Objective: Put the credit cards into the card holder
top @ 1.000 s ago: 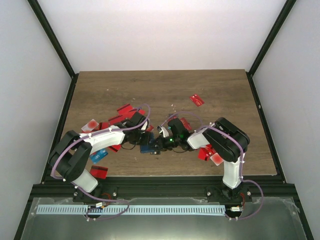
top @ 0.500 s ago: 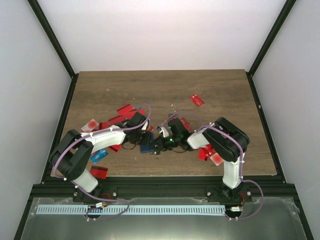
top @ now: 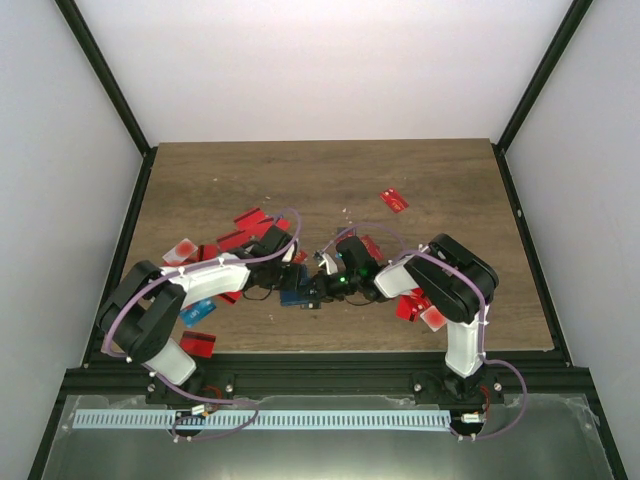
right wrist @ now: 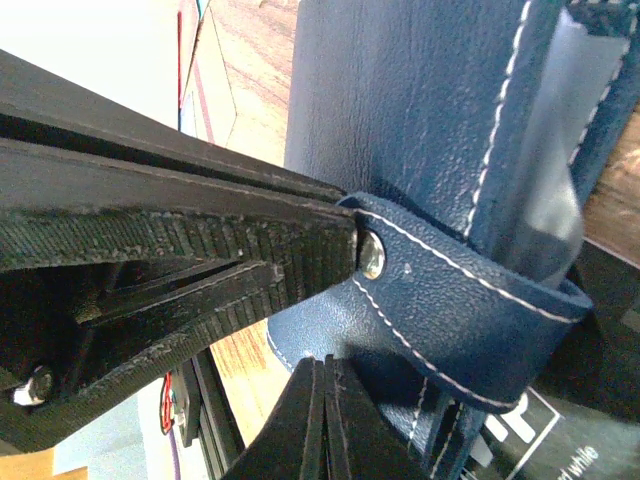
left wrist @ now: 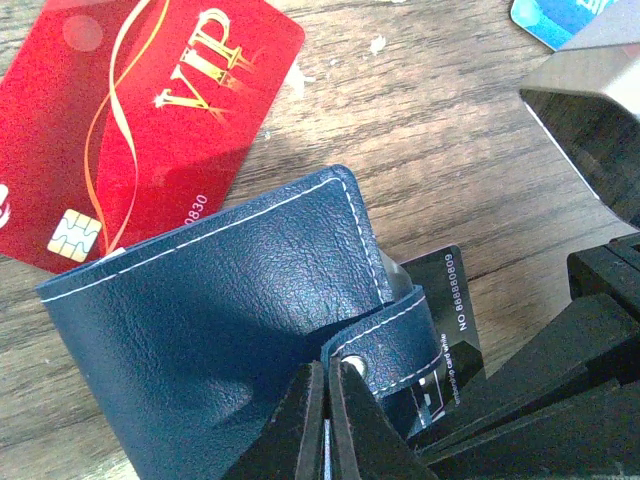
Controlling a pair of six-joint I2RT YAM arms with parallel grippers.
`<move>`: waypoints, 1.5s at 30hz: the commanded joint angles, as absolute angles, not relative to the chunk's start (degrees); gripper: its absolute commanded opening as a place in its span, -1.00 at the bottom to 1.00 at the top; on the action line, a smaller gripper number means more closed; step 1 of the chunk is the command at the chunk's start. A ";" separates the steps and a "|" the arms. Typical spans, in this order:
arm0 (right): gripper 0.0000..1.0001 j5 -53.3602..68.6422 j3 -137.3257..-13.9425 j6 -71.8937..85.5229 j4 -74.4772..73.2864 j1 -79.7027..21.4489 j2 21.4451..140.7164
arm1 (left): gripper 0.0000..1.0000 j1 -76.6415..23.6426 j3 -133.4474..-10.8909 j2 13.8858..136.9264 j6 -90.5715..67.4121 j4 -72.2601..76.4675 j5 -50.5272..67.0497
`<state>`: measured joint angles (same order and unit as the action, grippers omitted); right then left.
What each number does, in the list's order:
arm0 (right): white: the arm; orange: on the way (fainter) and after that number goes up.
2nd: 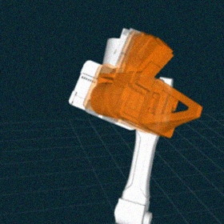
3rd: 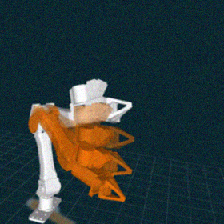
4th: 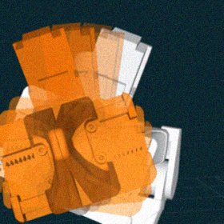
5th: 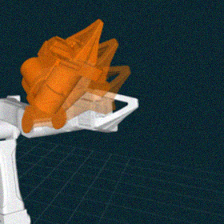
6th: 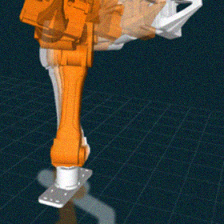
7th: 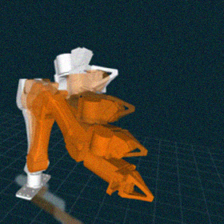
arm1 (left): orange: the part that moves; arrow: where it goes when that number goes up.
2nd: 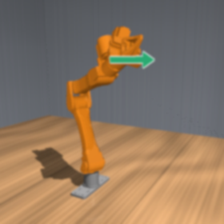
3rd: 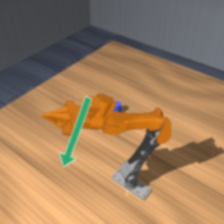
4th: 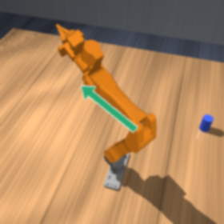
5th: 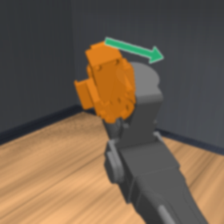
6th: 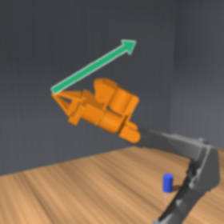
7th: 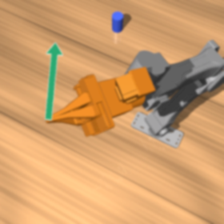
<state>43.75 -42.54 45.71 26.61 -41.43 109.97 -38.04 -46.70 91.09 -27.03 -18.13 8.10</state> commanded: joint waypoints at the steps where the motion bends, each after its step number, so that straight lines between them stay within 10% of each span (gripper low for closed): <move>1: -0.99 36.17 -39.84 43.97 18.83 -40.72 112.31 | -0.92 -37.92 -43.25 93.96 -28.17 -22.07 4.97; 13: -0.99 40.20 -44.06 41.13 13.92 -37.65 101.12 | -0.92 -37.97 -40.85 92.32 -29.18 -20.22 6.06; 38: -0.99 29.39 -47.48 38.42 6.29 -40.66 115.06 | -0.92 -38.00 -41.49 92.36 -28.54 -20.74 7.94; 45: -0.99 32.90 -46.28 37.26 7.38 -40.61 110.01 | -0.59 -38.04 -45.45 88.59 -28.68 -22.97 7.49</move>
